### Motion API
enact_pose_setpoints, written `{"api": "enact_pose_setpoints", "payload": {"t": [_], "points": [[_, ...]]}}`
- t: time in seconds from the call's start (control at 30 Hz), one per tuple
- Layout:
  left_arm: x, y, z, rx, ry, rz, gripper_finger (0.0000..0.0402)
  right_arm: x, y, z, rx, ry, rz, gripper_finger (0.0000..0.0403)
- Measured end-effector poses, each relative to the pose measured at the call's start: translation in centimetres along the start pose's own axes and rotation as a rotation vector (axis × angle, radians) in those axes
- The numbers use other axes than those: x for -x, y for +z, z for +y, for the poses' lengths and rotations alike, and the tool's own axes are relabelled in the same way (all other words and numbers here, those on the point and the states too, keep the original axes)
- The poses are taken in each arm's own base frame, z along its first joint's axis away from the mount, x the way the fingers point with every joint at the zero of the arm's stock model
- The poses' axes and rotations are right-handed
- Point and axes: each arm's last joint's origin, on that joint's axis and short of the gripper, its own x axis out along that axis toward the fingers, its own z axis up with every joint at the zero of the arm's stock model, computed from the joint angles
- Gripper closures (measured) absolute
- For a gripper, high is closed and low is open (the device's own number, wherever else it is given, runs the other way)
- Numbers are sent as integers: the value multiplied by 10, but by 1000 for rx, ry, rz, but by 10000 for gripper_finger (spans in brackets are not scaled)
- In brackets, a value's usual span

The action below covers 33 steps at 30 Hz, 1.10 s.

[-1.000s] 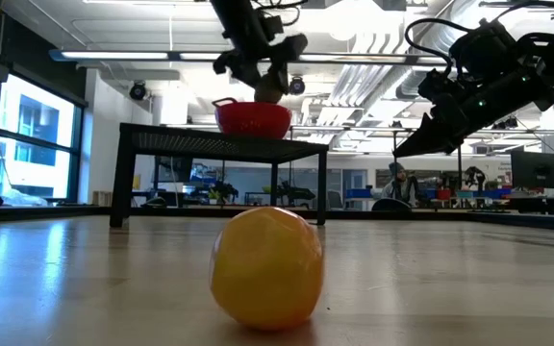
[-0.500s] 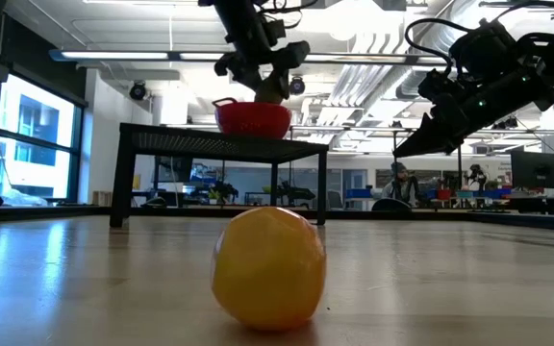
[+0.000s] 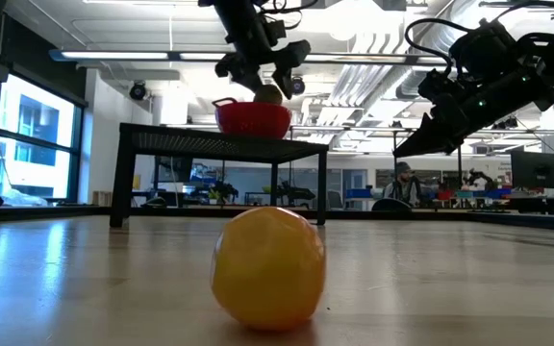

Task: Pick & Place Fruit
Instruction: Put the kiwi into the red strainer bowl on the shelf, then put the pear into the red strainer bowl on the shelf

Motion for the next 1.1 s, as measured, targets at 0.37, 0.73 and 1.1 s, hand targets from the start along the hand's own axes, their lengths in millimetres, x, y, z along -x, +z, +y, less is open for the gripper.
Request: {"api": "enact_pose_setpoints", "payload": {"t": [0.37, 0.73, 1.1], "points": [[3, 13, -2, -35, -11, -106, 99, 0, 0, 0, 0, 0, 0, 400], [50, 40, -28, -55, -160, -253, 102, 0, 0, 0, -6, 4, 0, 400], [93, 24, -65, -169, -284, -285, 184, 0, 0, 1, -61, 25, 0, 400]]}}
